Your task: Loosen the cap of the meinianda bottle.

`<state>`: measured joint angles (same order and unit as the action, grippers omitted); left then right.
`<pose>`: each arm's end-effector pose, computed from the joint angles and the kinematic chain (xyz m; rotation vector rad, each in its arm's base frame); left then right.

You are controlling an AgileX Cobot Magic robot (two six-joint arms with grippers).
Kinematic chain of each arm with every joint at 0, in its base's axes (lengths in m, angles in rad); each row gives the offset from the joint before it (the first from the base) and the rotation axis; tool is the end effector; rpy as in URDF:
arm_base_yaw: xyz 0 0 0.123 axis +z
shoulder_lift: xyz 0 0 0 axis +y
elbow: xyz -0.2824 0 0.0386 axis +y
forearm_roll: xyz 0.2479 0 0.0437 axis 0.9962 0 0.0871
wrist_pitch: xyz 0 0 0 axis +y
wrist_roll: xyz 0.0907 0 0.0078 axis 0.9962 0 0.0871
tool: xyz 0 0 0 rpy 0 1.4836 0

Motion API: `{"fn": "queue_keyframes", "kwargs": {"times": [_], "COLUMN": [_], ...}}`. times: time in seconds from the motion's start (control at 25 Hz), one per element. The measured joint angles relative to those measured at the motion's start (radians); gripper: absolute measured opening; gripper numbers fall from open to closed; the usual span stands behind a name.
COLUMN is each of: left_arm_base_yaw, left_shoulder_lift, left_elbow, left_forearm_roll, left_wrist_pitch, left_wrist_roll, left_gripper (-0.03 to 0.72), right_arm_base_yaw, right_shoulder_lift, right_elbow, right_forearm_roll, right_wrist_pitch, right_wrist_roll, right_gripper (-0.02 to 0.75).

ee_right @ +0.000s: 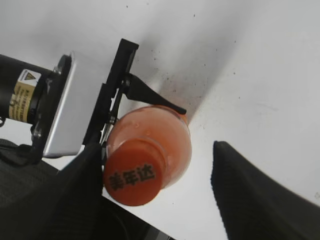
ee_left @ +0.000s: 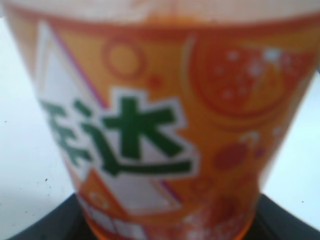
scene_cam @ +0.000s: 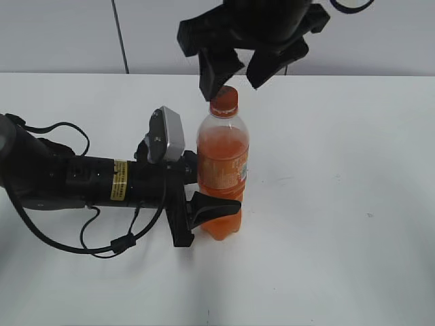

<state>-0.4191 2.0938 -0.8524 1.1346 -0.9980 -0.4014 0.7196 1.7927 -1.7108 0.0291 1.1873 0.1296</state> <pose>0.2875 -0.2039 0.0958 1.2921 1.5800 -0.8932 0.2878 0.2555 0.3290 -0.8029 2.6692 0.2631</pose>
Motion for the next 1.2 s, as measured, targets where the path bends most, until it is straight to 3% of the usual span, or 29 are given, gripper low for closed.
{"fn": "queue_keyframes", "kwargs": {"times": [0.16,0.4,0.6,0.72,0.96,1.2], "left_arm_base_yaw": [0.000,0.000,0.000,0.000,0.000,0.000], "left_shoulder_lift": [0.000,0.000,0.000,0.000,0.000,0.000], "left_elbow": [0.000,0.000,0.000,0.000,0.000,0.000], "left_forearm_roll": [0.000,-0.001,-0.002,0.001,0.003,0.002], "left_wrist_pitch": [0.000,0.000,0.001,0.000,0.000,0.001], "left_wrist_roll": [0.000,0.000,-0.001,-0.001,0.002,0.002], "left_gripper": [0.393,0.393,0.393,0.393,0.393,0.393], "right_arm_base_yaw": [0.000,0.000,0.000,0.000,0.000,0.000], "right_shoulder_lift": [0.018,0.019,0.019,0.019,0.014,0.012], "right_elbow": [0.000,0.000,0.000,0.000,0.000,0.000], "right_forearm_roll": [0.028,0.050,0.056,0.073,0.070,0.086], "right_wrist_pitch": [0.024,0.023,0.022,0.023,0.023,0.023], "right_wrist_roll": [0.000,0.000,-0.130,-0.423,-1.317,-1.489], "right_gripper": [0.471,0.274,0.274,0.274,0.272,0.272]}}
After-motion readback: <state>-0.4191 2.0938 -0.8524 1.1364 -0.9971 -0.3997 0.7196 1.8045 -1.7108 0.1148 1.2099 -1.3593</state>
